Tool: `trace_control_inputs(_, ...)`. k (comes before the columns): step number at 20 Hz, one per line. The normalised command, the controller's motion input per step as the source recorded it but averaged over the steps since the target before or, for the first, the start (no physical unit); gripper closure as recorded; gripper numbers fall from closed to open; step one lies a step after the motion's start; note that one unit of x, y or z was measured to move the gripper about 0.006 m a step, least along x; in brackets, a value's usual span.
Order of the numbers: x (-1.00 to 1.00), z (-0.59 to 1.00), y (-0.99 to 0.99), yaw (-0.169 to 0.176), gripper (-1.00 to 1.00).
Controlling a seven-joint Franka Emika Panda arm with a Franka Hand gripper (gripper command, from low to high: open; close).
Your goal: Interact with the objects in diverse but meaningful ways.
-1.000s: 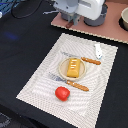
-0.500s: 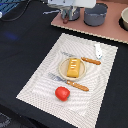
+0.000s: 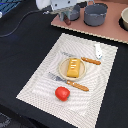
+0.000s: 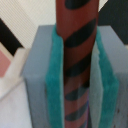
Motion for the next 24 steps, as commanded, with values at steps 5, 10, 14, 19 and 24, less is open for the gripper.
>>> trace_control_inputs(5, -0.33, -0.06, -0.88, 0.042, 1.00)
trace_control_inputs(10, -0.31, -0.11, -0.86, 0.047, 1.00)
trace_control_inputs(14, -0.31, -0.16, -0.78, 0.061, 1.00)
trace_control_inputs(19, -0.38, -0.18, -0.44, 0.026, 1.00)
trace_control_inputs(24, -0.28, -0.29, -0.26, 0.020, 1.00)
